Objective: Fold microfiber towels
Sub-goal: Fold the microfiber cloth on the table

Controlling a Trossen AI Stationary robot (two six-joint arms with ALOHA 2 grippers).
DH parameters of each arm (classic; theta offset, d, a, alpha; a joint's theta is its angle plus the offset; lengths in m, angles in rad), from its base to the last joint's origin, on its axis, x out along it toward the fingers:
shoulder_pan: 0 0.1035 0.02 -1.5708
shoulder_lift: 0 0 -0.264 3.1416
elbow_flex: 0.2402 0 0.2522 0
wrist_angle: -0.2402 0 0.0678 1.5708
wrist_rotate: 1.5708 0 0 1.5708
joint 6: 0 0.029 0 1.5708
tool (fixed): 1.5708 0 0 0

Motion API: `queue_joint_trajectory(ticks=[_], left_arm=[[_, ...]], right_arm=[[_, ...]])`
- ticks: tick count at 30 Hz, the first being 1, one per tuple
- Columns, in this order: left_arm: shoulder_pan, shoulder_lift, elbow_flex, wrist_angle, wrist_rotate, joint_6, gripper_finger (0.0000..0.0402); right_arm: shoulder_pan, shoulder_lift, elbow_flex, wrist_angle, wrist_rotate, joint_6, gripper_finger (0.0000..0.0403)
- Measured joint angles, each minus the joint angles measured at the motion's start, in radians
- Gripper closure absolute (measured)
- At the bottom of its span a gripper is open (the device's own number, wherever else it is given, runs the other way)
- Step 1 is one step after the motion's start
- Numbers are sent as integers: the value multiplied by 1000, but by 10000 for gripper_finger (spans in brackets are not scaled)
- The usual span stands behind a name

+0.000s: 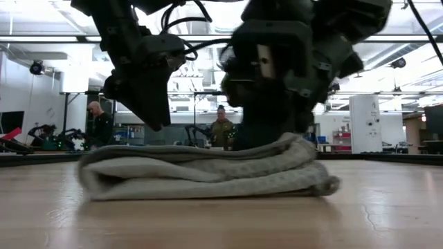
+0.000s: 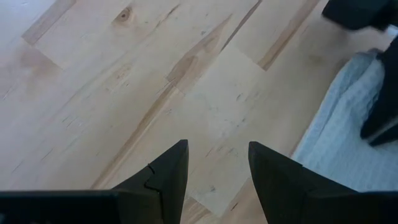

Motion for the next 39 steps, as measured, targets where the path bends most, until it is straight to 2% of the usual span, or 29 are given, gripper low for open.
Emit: queue_joint_trajectory(ticks=[7, 20, 27, 39], left_arm=[[0, 0, 0, -17, 20, -2, 229], [0, -1, 0, -23, 24, -3, 229], [0, -1, 0, -22, 23, -7, 229], [1, -1, 4, -11, 20, -44, 229]], right_arm=[[-22, 40, 111, -121, -7, -59, 365], [-32, 12, 119, -163, 11, -92, 364], [-34, -103, 113, -292, 48, -136, 364], [-33, -293, 87, -310, 69, -187, 364]])
